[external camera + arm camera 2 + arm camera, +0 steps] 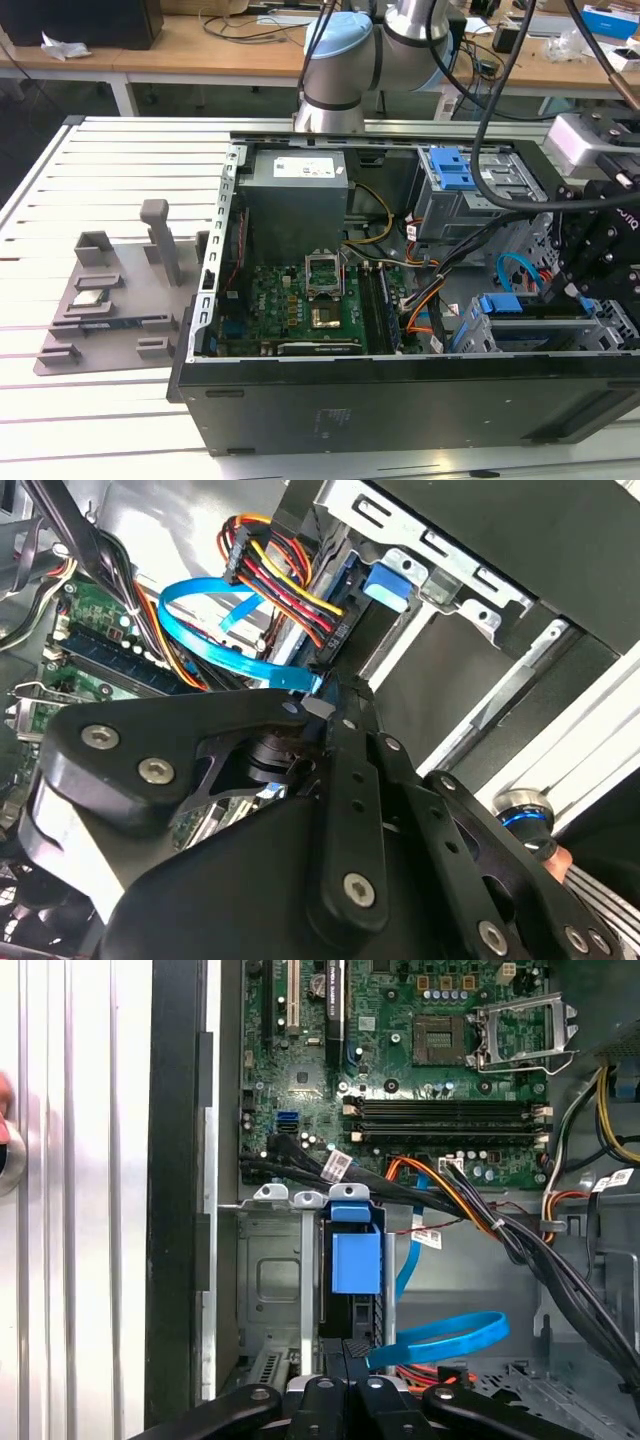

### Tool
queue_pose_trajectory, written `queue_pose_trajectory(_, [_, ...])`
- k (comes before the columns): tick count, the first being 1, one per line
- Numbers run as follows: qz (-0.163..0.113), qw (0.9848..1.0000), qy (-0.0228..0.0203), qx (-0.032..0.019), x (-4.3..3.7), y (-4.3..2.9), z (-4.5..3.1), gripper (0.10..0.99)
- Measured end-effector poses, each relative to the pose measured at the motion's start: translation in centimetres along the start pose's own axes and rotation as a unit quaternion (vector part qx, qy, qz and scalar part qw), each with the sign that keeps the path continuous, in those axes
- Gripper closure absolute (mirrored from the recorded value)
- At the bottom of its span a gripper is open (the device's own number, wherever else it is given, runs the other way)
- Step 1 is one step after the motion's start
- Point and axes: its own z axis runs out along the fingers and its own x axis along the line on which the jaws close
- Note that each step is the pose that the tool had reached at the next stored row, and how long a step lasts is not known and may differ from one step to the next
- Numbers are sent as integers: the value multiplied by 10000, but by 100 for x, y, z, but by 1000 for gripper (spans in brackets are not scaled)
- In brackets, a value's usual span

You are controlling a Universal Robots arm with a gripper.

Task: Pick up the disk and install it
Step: 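Insert the second disk wire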

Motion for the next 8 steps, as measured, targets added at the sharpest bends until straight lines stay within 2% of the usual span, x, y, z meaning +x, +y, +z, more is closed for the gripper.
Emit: queue_pose_trajectory(8, [0, 10000, -3, 0, -98, 12, 25, 984])
